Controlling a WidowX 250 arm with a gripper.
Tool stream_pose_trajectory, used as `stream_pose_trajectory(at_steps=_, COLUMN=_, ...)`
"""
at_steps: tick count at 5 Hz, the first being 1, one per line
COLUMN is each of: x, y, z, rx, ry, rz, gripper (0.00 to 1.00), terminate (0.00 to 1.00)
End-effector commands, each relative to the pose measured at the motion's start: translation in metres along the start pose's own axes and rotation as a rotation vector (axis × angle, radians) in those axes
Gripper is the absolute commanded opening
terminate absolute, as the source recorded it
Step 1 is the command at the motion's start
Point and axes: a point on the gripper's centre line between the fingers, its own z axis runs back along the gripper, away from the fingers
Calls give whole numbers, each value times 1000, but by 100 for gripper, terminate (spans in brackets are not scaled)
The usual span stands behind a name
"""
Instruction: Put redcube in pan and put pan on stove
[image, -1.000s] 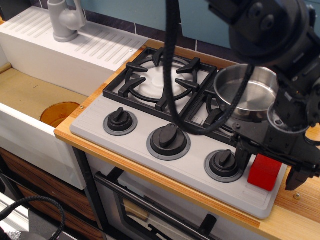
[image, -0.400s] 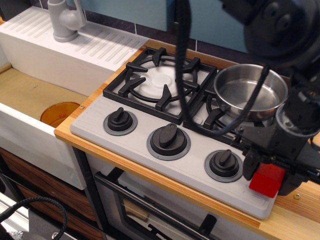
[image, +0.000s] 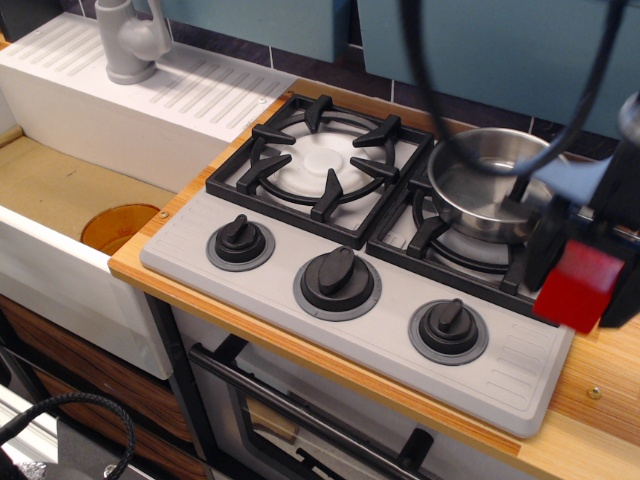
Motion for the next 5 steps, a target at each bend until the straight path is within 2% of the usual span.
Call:
stream_pose_trajectory(at_steps=1, x=51, y=8, z=51, rx=-51, ry=-51, rz=-55, gripper=0, terminate=0)
stream_pose_trajectory(at_steps=2, x=84, y=12, z=45, rx=-69, ry=-61, rz=-95, gripper=0, terminate=0)
stream_pose_trajectory(at_steps=3, x=103, y=13, z=36, rx=-75, ry=-73, rz=-109, gripper=0, terminate=0)
stream_pose_trajectory(at_steps=5, x=111, y=19, z=31, rx=-68, ry=-82, rz=-116, gripper=0, terminate=0)
